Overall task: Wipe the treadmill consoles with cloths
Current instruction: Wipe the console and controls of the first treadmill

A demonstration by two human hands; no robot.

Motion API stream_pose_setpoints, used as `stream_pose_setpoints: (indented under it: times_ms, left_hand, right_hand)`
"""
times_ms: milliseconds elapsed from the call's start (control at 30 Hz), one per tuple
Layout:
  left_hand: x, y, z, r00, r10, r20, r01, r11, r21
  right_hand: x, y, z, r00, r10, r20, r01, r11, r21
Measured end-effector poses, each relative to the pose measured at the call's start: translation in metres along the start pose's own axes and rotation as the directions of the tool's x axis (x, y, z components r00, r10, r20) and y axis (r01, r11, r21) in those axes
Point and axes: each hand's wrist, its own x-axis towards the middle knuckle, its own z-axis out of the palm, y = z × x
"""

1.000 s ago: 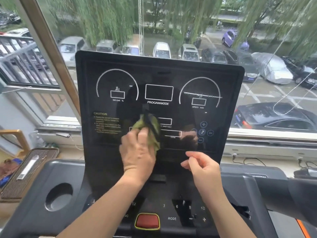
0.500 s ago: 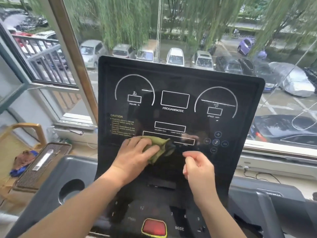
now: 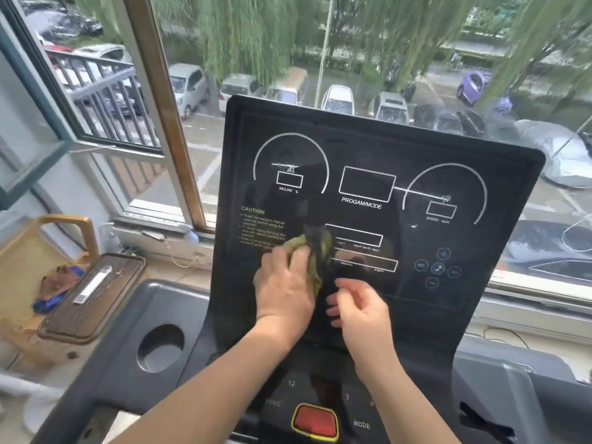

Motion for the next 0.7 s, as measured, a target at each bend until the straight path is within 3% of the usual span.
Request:
stream_pose_setpoints:
  times_ms: [67,100,167,233,300,367,433,500,533,633,700]
  left_hand:
    - [0.000,0.025,-0.001,0.967,0.180,0.180,-0.167,0.982,-0.089]
    - [0.004,0.030,-0.005,0.955,0.178,0.236,-0.137,0.974,-0.180]
    - [0.012,0.035,-0.019,0.959,0.015,0.284,0.112,0.897,-0.427]
    - [0.019,0.043,-0.039,0.914,-0.199,0.354,0.396,0.630,-0.668]
    - [0.022,0.062,-0.057,0.795,-0.256,0.550,0.607,0.310,-0.732]
    - [0.019,0.089,-0.072,0.672,-0.099,0.734,0.740,0.147,-0.657]
    - [0.017,0.110,-0.080,0.566,0.110,0.817,0.817,0.052,-0.574]
    - [0.018,0.120,-0.080,0.538,0.243,0.807,0.824,0.052,-0.565]
    - [0.018,0.124,-0.078,0.547,0.254,0.798,0.801,0.119,-0.587]
    - [0.019,0.123,-0.070,0.671,0.040,0.741,0.628,0.500,-0.596]
    - [0.018,0.118,-0.065,0.719,-0.075,0.691,0.605,0.556,-0.569]
  right_hand:
    - [-0.001,0.000,-0.010,0.996,0.003,-0.091,0.000,0.999,0.034]
    - [-0.002,-0.001,-0.015,0.991,0.005,-0.135,0.002,0.999,0.052]
    - [-0.005,-0.004,-0.027,0.983,-0.010,-0.183,0.023,0.997,0.072]
    - [-0.010,-0.008,-0.036,0.990,-0.044,-0.137,0.056,0.994,0.089]
    - [-0.016,-0.013,-0.043,0.996,-0.087,-0.035,0.089,0.992,0.085]
    - [-0.023,-0.015,-0.046,0.990,-0.136,0.038,0.133,0.988,0.076]
    - [-0.029,-0.015,-0.050,0.986,-0.163,-0.021,0.164,0.980,0.116]
    - [-0.031,-0.012,-0.059,0.960,-0.217,-0.177,0.231,0.971,0.067]
    - [-0.030,-0.011,-0.065,0.942,-0.231,-0.244,0.247,0.968,0.040]
    - [-0.021,-0.013,-0.091,0.904,-0.151,-0.401,0.210,0.972,0.107]
    - [-0.012,-0.021,-0.113,0.840,-0.136,-0.525,0.226,0.968,0.112]
